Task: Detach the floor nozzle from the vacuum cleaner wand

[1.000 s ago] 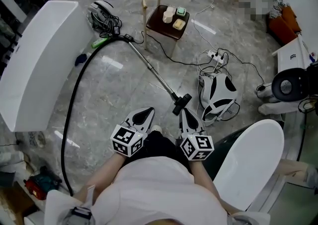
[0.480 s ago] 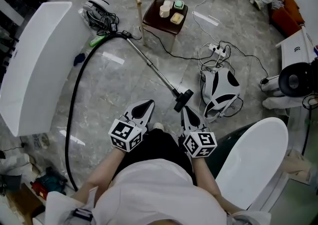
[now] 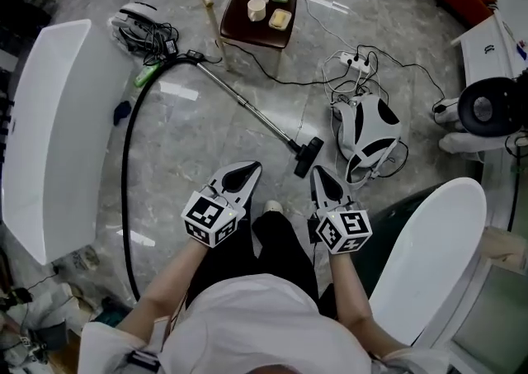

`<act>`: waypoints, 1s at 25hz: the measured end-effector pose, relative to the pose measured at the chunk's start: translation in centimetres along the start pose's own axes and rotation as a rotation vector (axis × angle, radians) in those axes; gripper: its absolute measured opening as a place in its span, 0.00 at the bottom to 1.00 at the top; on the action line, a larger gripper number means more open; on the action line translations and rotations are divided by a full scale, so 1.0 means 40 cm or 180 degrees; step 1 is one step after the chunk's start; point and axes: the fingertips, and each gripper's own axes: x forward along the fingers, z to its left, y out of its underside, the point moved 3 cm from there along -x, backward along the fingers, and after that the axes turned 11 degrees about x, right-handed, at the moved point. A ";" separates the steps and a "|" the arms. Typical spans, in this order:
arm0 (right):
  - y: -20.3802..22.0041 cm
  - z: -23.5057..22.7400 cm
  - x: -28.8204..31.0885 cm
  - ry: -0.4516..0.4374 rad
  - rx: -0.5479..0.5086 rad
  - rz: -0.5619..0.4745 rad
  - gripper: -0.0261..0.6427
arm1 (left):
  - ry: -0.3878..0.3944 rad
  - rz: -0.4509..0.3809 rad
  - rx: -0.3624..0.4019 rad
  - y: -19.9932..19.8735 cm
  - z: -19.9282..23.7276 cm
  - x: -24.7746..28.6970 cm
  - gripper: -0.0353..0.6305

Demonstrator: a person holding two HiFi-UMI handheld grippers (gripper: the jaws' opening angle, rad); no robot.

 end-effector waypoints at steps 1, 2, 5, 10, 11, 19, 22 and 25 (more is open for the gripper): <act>-0.009 -0.001 0.016 0.0009 0.0011 -0.0037 0.06 | 0.0061 0.0007 0.0020 -0.002 0.019 0.010 0.07; -0.017 -0.001 0.033 0.0001 0.0033 -0.0078 0.06 | 0.0116 0.0022 0.0051 -0.003 0.038 0.019 0.07; -0.040 -0.003 0.091 -0.0047 0.0012 -0.0176 0.06 | 0.0263 0.0105 0.0187 0.001 0.098 0.056 0.07; -0.046 -0.047 0.174 0.0031 -0.0079 -0.0255 0.06 | 0.0374 0.0150 0.0273 0.050 0.174 0.127 0.07; -0.045 -0.061 0.189 0.0030 -0.0060 -0.0265 0.06 | 0.0363 0.0153 0.0269 0.063 0.188 0.145 0.07; 0.023 -0.204 0.253 -0.0136 -0.0209 -0.0074 0.06 | 0.0304 0.0119 0.0312 0.211 0.225 0.328 0.07; 0.078 -0.285 0.297 -0.0188 -0.0209 -0.0005 0.06 | 0.0378 0.0116 0.0369 0.286 0.235 0.408 0.07; 0.154 -0.367 0.342 -0.0215 -0.0183 -0.0014 0.06 | 0.0445 0.0104 0.0477 0.384 0.226 0.479 0.07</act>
